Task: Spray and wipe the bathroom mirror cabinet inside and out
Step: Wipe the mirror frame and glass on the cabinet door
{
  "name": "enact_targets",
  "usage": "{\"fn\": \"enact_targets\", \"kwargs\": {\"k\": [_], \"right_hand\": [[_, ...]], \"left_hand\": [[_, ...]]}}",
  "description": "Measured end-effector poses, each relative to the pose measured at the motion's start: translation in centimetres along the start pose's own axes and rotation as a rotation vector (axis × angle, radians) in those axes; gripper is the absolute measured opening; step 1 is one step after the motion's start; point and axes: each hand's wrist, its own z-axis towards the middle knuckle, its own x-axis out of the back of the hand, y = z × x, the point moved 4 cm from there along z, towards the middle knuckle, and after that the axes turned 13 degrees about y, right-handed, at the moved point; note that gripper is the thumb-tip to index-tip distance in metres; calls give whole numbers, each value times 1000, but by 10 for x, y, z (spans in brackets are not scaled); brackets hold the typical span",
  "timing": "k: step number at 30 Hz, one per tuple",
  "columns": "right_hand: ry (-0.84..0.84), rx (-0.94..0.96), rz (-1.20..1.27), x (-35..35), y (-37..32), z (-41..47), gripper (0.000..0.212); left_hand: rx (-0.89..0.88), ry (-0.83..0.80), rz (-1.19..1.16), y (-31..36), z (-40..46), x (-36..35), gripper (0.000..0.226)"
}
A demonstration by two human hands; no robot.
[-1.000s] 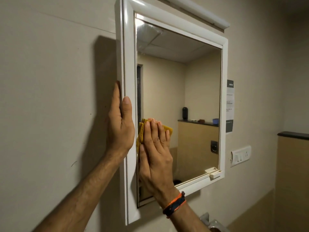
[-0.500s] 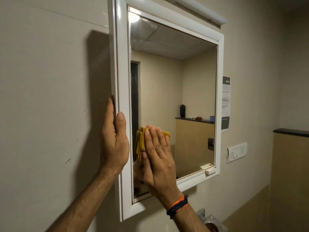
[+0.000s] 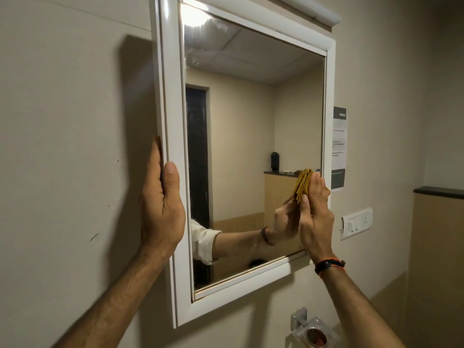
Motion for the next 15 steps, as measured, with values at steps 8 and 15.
{"fn": "enact_targets", "kwargs": {"k": [8, 15], "right_hand": [[-72, -23, -61, 14, 13, -36, 56], [-100, -5, -32, -2, -31, -54, 58]], "left_hand": [[-22, 1, -3, -2, 0, 1, 50], [-27, 14, -5, -4, 0, 1, 50]]}}
